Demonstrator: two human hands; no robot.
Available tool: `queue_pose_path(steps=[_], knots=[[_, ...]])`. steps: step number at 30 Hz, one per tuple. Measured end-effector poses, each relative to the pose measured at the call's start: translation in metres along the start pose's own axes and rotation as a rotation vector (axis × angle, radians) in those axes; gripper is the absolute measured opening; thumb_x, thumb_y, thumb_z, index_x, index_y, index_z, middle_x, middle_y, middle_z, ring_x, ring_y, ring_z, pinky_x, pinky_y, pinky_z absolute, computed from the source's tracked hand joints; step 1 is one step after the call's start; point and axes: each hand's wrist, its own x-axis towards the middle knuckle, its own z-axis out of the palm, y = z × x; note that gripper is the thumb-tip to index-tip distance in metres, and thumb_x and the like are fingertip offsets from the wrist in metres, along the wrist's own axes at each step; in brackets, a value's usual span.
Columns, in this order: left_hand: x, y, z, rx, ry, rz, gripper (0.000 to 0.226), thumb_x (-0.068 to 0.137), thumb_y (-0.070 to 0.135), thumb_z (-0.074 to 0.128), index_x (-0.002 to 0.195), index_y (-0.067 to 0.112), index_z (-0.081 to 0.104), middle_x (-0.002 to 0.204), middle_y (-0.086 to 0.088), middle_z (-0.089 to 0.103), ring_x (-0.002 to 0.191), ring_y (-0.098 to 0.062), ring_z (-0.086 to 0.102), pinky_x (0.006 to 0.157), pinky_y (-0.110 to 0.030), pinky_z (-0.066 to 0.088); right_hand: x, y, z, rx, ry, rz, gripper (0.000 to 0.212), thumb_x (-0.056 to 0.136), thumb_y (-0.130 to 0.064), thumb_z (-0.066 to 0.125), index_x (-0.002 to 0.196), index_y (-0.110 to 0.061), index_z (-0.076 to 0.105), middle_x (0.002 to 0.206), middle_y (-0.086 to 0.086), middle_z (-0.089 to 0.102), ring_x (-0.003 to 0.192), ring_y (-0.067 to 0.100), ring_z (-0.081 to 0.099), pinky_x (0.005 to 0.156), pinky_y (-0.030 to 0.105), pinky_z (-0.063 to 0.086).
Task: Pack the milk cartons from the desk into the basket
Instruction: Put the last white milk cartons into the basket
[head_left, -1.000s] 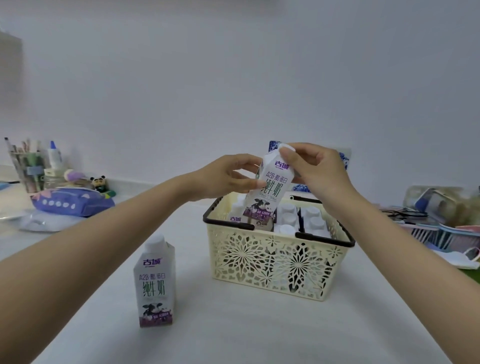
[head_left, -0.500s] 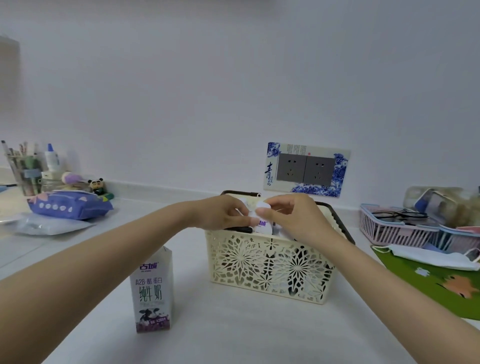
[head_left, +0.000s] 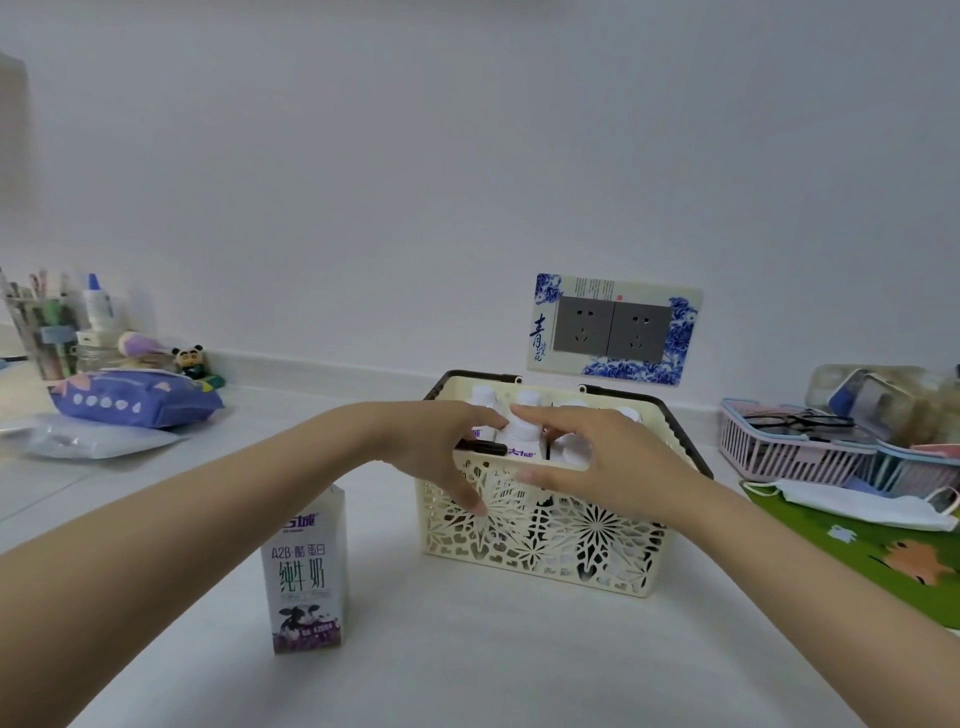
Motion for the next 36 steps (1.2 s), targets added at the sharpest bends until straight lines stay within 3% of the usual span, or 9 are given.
queue_pose_path(steps=[4,9,14,18,21,26,28,31,36], knots=[[0.004,0.003,0.0,0.057,-0.063,-0.013,0.087,0.069,0.047,0.077,0.139,0.031,0.029,0.144,0.005,0.041,0.128,-0.02,0.043,0.106,-0.039,0.037,0.003,0.001,-0.001,0.018,-0.074,0.018,0.066,0.065,-0.072,0.064,0.126,-0.062,0.041,0.116,-0.019,0.061,0.104,-0.002,0.052,0.078,0.009,0.035],[0.006,0.003,-0.001,0.059,-0.052,-0.004,0.083,0.07,0.051,0.075,0.139,0.031,0.034,0.145,0.007,0.04,0.129,-0.018,0.041,0.107,-0.037,0.036,0.004,0.002,-0.002,0.06,-0.115,0.018,0.064,0.067,-0.066,0.068,0.125,-0.061,0.043,0.113,-0.018,0.062,0.103,-0.004,0.054,0.079,0.007,0.036],[-0.024,-0.002,0.001,-0.086,0.15,0.066,0.075,0.078,0.056,0.063,0.142,0.031,0.033,0.14,0.009,0.051,0.125,-0.01,0.048,0.099,-0.025,0.037,-0.002,-0.005,-0.004,0.008,-0.033,-0.021,0.061,0.072,-0.07,0.059,0.129,-0.057,0.041,0.124,-0.025,0.056,0.107,-0.011,0.048,0.077,0.007,0.031],[-0.081,-0.027,-0.009,-0.213,0.351,0.095,0.072,0.068,0.074,0.05,0.132,0.042,0.044,0.128,0.024,0.056,0.116,0.01,0.049,0.097,-0.022,0.04,-0.011,-0.032,-0.003,0.244,0.189,-0.114,0.04,0.075,-0.065,0.055,0.113,-0.056,0.052,0.108,-0.044,0.052,0.104,-0.029,0.039,0.079,-0.003,0.031],[-0.12,-0.055,0.001,-0.326,0.409,0.051,0.077,0.063,0.074,0.055,0.131,0.041,0.044,0.129,0.026,0.053,0.119,0.008,0.048,0.103,-0.026,0.038,-0.012,-0.066,0.014,0.387,0.137,-0.191,0.026,0.082,-0.05,0.062,0.108,-0.05,0.058,0.11,-0.04,0.056,0.107,-0.022,0.046,0.082,-0.007,0.028],[-0.153,-0.088,0.035,-0.483,0.418,-0.063,0.085,0.06,0.058,0.068,0.135,0.034,0.037,0.132,0.02,0.048,0.117,-0.002,0.054,0.097,-0.022,0.045,0.003,-0.103,0.063,0.49,-0.126,-0.152,0.039,0.087,-0.042,0.062,0.123,-0.032,0.056,0.123,-0.022,0.056,0.11,-0.008,0.054,0.09,0.012,0.045],[-0.158,-0.095,0.046,-0.599,0.401,-0.06,0.074,0.062,0.053,0.069,0.128,0.031,0.046,0.126,0.015,0.057,0.108,-0.003,0.062,0.089,-0.021,0.051,0.009,-0.11,0.079,0.539,-0.152,-0.109,0.043,0.086,-0.041,0.063,0.126,-0.027,0.055,0.128,-0.015,0.056,0.111,0.0,0.057,0.091,0.021,0.048],[-0.158,-0.099,0.06,-0.666,0.412,-0.007,0.047,0.067,0.046,0.069,0.112,0.036,0.057,0.116,0.011,0.065,0.098,0.0,0.066,0.077,-0.014,0.052,0.016,-0.114,0.097,0.591,-0.131,-0.062,0.044,0.086,-0.036,0.066,0.125,-0.02,0.057,0.126,-0.008,0.06,0.107,0.009,0.063,0.087,0.024,0.05],[-0.152,-0.106,0.072,-0.773,0.417,0.008,0.027,0.082,0.026,0.069,0.107,0.034,0.065,0.111,0.016,0.07,0.095,-0.019,0.07,0.082,-0.033,0.057,0.018,-0.118,0.108,0.638,-0.101,-0.055,0.042,0.081,-0.023,0.073,0.12,-0.017,0.061,0.111,-0.005,0.066,0.096,0.013,0.067,0.076,0.013,0.051]])
